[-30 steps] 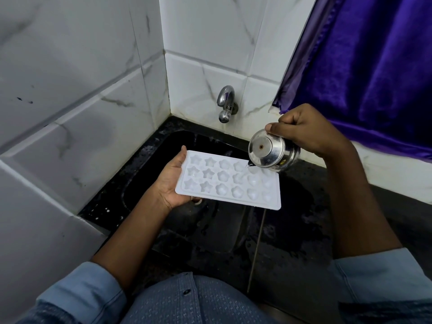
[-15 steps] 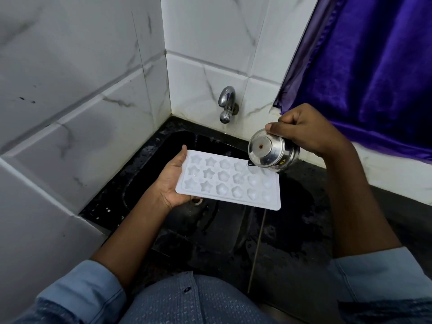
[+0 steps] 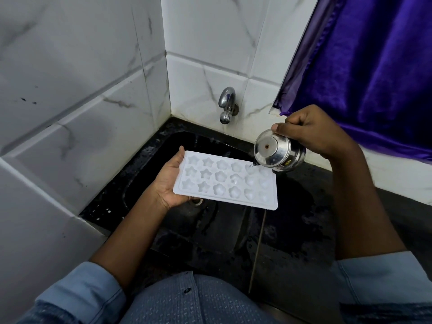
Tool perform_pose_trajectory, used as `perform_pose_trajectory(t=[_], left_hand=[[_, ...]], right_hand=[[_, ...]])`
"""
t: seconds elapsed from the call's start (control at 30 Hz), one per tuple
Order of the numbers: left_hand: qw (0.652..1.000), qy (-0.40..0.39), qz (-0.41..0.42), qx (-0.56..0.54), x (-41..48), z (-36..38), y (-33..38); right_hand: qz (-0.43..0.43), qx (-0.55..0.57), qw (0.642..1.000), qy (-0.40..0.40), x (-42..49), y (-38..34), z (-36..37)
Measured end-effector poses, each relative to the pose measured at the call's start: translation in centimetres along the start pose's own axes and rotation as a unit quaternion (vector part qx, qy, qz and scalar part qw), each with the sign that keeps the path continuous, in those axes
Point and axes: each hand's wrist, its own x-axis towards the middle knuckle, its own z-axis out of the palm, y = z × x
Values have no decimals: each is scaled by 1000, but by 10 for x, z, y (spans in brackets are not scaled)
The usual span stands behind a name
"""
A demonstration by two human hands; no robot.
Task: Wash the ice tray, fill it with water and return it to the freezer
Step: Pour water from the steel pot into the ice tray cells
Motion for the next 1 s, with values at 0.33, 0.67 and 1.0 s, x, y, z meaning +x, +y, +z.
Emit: perform_pose_trajectory(t=[0.33, 0.67, 1.0], left_hand=[[1000, 12, 10, -5, 3, -3, 0], [1000, 22, 2, 4, 9, -1, -1], [1000, 14, -4, 3, 11, 2, -1]], right_hand=[[14, -23, 999, 22, -7, 3, -13], [21, -18, 999, 30, -7, 9, -17], [20, -7, 999, 29, -6, 13, -19]])
